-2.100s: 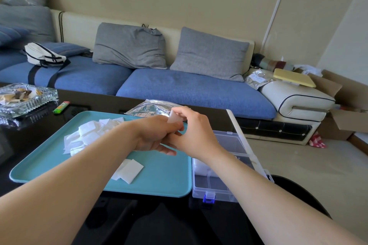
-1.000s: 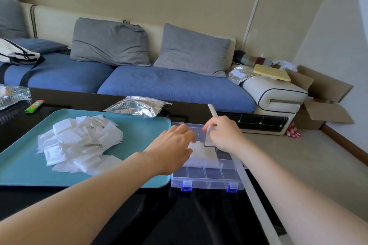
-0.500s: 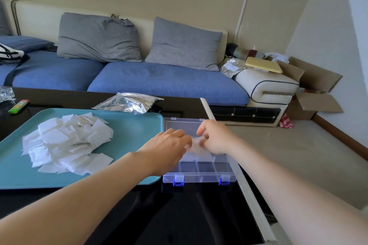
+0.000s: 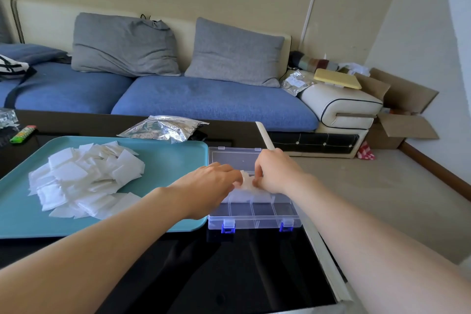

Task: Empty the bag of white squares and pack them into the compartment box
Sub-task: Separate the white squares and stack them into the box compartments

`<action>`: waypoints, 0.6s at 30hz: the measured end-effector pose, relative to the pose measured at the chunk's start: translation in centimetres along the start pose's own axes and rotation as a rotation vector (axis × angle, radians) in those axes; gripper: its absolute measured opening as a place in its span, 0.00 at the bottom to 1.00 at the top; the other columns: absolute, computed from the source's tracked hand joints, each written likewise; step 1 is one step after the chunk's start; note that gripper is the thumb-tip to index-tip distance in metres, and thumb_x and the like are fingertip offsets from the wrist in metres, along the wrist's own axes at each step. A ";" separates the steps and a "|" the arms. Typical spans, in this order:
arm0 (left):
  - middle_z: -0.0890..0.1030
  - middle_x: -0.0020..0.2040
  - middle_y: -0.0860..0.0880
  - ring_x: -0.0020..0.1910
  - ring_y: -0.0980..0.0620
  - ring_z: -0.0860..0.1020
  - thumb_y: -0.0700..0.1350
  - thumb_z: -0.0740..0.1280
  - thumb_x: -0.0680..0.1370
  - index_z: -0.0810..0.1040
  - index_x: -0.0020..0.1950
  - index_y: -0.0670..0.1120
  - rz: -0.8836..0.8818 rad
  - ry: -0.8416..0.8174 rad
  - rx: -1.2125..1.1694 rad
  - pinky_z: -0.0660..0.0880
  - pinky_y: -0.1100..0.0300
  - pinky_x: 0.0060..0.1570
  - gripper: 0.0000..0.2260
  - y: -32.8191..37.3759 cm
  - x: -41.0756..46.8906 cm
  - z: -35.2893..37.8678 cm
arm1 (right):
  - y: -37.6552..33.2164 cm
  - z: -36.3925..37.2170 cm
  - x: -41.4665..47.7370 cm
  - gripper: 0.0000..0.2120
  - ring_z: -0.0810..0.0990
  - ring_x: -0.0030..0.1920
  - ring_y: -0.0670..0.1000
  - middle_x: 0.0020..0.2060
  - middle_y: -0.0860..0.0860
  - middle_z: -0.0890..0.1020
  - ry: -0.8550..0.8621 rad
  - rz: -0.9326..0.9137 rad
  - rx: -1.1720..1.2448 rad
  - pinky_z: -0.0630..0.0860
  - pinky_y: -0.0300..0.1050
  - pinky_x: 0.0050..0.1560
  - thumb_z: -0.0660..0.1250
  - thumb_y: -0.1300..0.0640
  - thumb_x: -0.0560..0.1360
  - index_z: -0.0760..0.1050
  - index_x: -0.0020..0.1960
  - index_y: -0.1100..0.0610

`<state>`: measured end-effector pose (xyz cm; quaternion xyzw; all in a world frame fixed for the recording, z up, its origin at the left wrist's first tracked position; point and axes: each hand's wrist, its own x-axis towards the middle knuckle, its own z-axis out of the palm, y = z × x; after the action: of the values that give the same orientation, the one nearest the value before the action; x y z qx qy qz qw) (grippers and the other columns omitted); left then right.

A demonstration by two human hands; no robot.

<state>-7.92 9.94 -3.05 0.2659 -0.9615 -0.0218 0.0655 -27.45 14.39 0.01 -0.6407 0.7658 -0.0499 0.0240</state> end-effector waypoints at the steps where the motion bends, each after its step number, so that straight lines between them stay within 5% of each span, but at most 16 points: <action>1: 0.75 0.65 0.52 0.64 0.47 0.74 0.46 0.57 0.87 0.71 0.71 0.53 -0.008 0.000 -0.014 0.73 0.50 0.63 0.13 -0.1 -0.2 -0.4 | -0.5 -0.3 -0.1 0.04 0.82 0.51 0.58 0.48 0.55 0.81 -0.002 0.002 -0.014 0.83 0.52 0.53 0.73 0.59 0.77 0.80 0.52 0.56; 6: 0.73 0.64 0.52 0.65 0.47 0.75 0.44 0.57 0.86 0.73 0.68 0.55 -0.174 -0.022 -0.026 0.73 0.48 0.62 0.13 -1.7 -1.5 -3.4 | -3.9 -2.1 -0.3 0.05 0.80 0.48 0.60 0.45 0.55 0.76 0.069 -0.044 -0.010 0.78 0.51 0.44 0.67 0.63 0.76 0.74 0.50 0.57; 12: 0.72 0.52 0.55 0.56 0.48 0.77 0.37 0.59 0.79 0.78 0.54 0.60 -0.498 -0.293 0.023 0.75 0.52 0.60 0.18 -7.1 -5.2 -6.3 | -10.0 -2.5 -0.4 0.05 0.79 0.44 0.61 0.46 0.55 0.77 0.010 -0.166 0.090 0.79 0.51 0.44 0.66 0.61 0.73 0.77 0.48 0.57; 16: 0.75 0.56 0.51 0.50 0.49 0.78 0.36 0.66 0.76 0.80 0.53 0.55 -0.604 -0.386 0.116 0.78 0.57 0.47 0.14 -10.0 -7.4 -7.3 | -13.7 -1.2 0.0 0.07 0.79 0.49 0.62 0.53 0.56 0.76 -0.101 -0.268 0.064 0.79 0.51 0.50 0.67 0.59 0.75 0.78 0.52 0.57; 18: 0.79 0.56 0.48 0.47 0.46 0.84 0.39 0.71 0.75 0.82 0.52 0.54 -0.648 -0.416 0.064 0.83 0.55 0.40 0.11 -11.1 -8.2 -7.2 | -15.4 -0.3 0.4 0.04 0.79 0.49 0.62 0.47 0.55 0.75 -0.159 -0.285 0.066 0.79 0.50 0.47 0.67 0.57 0.74 0.78 0.48 0.56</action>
<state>5.67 4.59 2.29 0.5478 -0.8206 -0.0650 -0.1493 -12.51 11.36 2.00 -0.7438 0.6606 -0.0270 0.0984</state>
